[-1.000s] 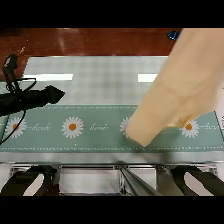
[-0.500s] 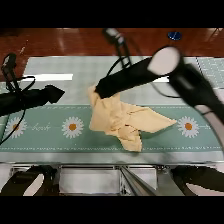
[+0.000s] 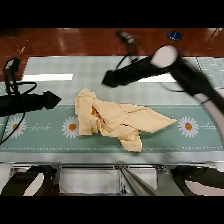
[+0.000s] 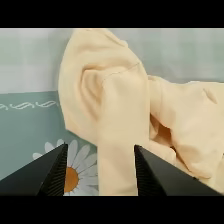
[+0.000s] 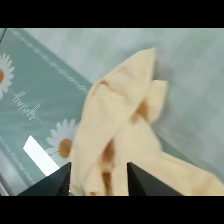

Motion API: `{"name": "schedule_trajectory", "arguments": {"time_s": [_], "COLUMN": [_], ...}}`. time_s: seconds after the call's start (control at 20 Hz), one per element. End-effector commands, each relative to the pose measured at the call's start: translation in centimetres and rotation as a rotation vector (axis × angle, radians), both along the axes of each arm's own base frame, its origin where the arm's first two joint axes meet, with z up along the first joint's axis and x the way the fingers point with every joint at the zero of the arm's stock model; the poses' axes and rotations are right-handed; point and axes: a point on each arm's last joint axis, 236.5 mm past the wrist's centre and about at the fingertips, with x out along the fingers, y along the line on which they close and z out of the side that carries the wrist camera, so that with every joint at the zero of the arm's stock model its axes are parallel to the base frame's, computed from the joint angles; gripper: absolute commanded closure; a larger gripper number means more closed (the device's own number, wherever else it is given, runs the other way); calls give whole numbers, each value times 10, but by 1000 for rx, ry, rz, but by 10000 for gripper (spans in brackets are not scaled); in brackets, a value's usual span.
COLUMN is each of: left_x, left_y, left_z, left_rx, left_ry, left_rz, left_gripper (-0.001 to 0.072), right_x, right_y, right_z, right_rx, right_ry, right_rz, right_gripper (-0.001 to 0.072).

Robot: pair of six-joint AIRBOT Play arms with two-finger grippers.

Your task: Fold the shirts.

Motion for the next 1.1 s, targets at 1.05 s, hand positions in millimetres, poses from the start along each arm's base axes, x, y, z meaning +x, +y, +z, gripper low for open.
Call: {"name": "schedule_trajectory", "arguments": {"time_s": [1.05], "left_x": [-15], "left_y": [-89], "left_z": [-162], "left_rx": [-374], "left_ry": [462], "left_rz": [-217], "left_gripper": [199], "right_x": [-211], "right_y": [-191], "right_z": [-194], "right_rx": [72], "right_ry": [660], "right_rz": [-542], "right_gripper": [308]}}
